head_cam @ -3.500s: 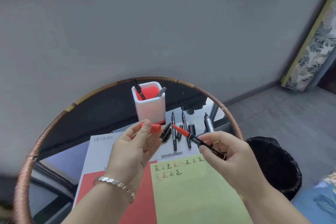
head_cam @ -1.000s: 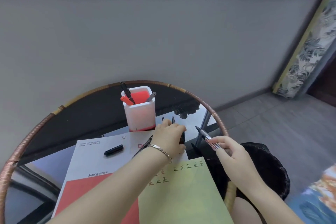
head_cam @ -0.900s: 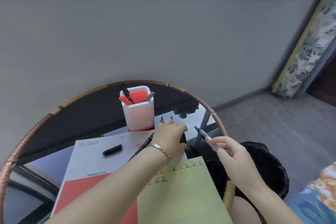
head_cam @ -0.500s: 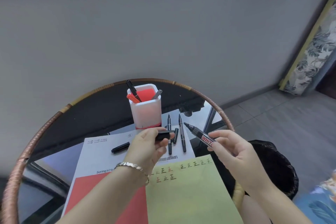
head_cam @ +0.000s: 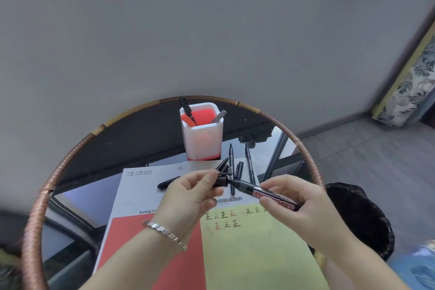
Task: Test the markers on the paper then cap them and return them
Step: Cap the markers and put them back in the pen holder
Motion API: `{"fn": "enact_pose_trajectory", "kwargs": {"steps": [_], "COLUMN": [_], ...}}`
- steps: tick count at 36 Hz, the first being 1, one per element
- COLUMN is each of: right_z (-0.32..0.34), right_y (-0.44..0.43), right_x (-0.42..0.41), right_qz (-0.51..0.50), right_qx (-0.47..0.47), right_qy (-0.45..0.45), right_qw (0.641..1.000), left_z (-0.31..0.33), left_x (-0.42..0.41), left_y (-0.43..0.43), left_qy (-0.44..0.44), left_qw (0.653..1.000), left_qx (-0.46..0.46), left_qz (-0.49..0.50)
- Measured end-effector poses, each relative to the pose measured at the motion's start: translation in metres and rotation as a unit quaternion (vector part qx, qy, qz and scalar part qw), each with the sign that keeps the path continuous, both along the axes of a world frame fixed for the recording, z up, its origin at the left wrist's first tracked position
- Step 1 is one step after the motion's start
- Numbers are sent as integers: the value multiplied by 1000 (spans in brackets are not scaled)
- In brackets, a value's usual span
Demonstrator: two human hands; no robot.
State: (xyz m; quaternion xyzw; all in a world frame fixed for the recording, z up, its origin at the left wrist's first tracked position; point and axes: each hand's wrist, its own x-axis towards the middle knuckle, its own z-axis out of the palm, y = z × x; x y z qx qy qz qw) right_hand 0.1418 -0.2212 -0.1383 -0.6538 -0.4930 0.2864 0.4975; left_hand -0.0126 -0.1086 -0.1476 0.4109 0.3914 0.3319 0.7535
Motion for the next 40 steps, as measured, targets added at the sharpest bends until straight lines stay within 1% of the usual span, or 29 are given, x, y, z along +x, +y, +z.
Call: {"fn": "enact_pose_trajectory", "kwargs": {"steps": [2, 5, 7, 9, 11, 15, 17, 23, 30, 32, 34, 37, 39, 40], "right_z": [1, 2, 4, 6, 10, 14, 14, 9, 12, 13, 12, 8, 7, 7], "right_y": [0, -1, 0, 1, 2, 2, 3, 5, 13, 17, 21, 22, 21, 21], "right_x": [0, 1, 2, 2, 2, 0, -2, -6, -13, -15, -17, -16, -15, -14], "right_qz": [7, 18, 15, 15, 26, 47, 55, 51, 30, 31, 36, 31, 37, 48], "right_qx": [-3, -3, 1, 3, 9, 14, 18, 50, 73, 75, 74, 67, 53, 38], "right_qy": [-14, -43, -67, -81, -88, -102, -109, -117, -50, -18, 34, 98, 91, 70], "right_qw": [1000, 999, 998, 997, 996, 994, 992, 990, 996, 997, 996, 992, 994, 996], "left_z": [0, -2, -4, -6, -5, -1, 0, 2, 2, 5, 8, 7, 8, 8], "left_x": [0, -3, -5, -7, -7, -7, -8, -10, -9, -8, -7, -8, -11, -12], "left_y": [-2, -3, -4, -3, -3, -5, -8, -16, -12, -12, -12, -9, -5, -2], "left_qy": [62, 145, 169, 176, 177, 158, 152, 130, 130, 109, 83, 107, 125, 141], "left_qw": [994, 961, 941, 930, 924, 935, 934, 932, 905, 905, 905, 870, 859, 852], "left_qx": [84, 232, 287, 318, 334, 314, 317, 331, 404, 409, 414, 476, 488, 494], "left_qz": [-17, -44, -58, -57, -49, -55, -66, -73, -40, -35, -44, -69, -90, -98]}}
